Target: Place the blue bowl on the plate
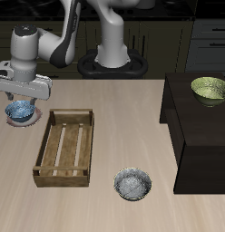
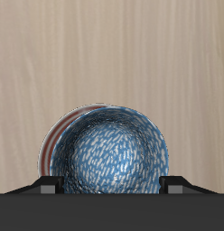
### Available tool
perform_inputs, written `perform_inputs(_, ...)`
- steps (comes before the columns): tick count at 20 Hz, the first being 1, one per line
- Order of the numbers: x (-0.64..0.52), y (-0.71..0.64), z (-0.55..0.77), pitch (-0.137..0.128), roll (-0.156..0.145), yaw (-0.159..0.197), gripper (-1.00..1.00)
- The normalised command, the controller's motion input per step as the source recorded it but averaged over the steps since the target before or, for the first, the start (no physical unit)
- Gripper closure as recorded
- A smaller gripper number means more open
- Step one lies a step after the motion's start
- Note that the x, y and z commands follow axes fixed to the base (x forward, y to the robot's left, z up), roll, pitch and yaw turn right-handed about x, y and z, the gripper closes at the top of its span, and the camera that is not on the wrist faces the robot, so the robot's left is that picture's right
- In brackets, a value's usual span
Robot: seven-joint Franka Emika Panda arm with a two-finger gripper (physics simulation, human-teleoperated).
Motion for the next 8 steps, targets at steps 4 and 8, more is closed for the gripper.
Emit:
perform_inputs(4,-0.05,0.21,0.15,-0.029,0.056,0.01,-1.0)
perform_inputs(8,-0.12,0.24,0.26,-0.034,0.028,0.016,-1.0)
